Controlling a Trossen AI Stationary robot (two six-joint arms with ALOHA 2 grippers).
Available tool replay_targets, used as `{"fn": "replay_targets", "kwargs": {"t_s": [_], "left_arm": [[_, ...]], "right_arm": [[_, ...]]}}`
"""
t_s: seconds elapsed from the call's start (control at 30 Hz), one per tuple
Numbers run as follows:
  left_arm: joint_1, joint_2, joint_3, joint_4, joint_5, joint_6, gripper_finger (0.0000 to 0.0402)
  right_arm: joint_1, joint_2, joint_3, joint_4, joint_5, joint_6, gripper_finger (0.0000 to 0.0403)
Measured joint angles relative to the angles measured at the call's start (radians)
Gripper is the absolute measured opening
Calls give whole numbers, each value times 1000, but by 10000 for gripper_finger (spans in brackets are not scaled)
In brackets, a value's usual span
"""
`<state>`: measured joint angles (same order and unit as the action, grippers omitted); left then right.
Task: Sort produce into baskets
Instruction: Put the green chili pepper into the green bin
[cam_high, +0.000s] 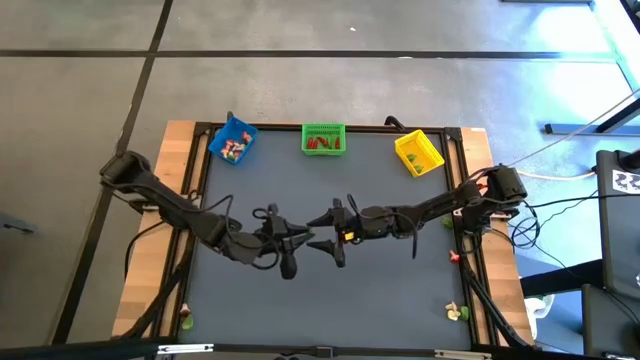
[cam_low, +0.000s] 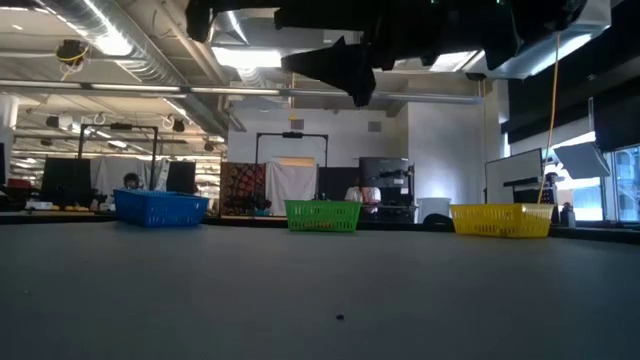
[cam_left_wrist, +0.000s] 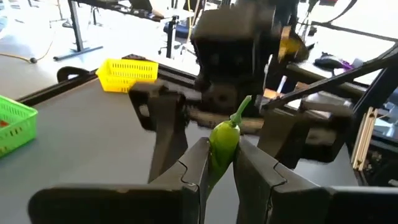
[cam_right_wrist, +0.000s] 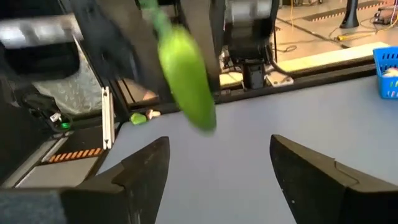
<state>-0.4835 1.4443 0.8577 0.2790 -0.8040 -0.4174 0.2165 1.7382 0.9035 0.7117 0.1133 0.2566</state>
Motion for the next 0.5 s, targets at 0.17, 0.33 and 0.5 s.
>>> {"fn": "replay_targets", "kwargs": {"t_s": [0.17, 0.33, 0.5], "left_arm": [[0, 24, 0, 3, 2, -47, 59], [0, 25, 0, 0, 2, -52, 59], [0, 25, 0, -2, -1, -49, 59]], "right_arm": [[0, 0, 0, 4, 7, -3, 271], [0, 0, 0, 29, 7, -3, 224], [0, 0, 0, 30, 5, -3, 138]]}}
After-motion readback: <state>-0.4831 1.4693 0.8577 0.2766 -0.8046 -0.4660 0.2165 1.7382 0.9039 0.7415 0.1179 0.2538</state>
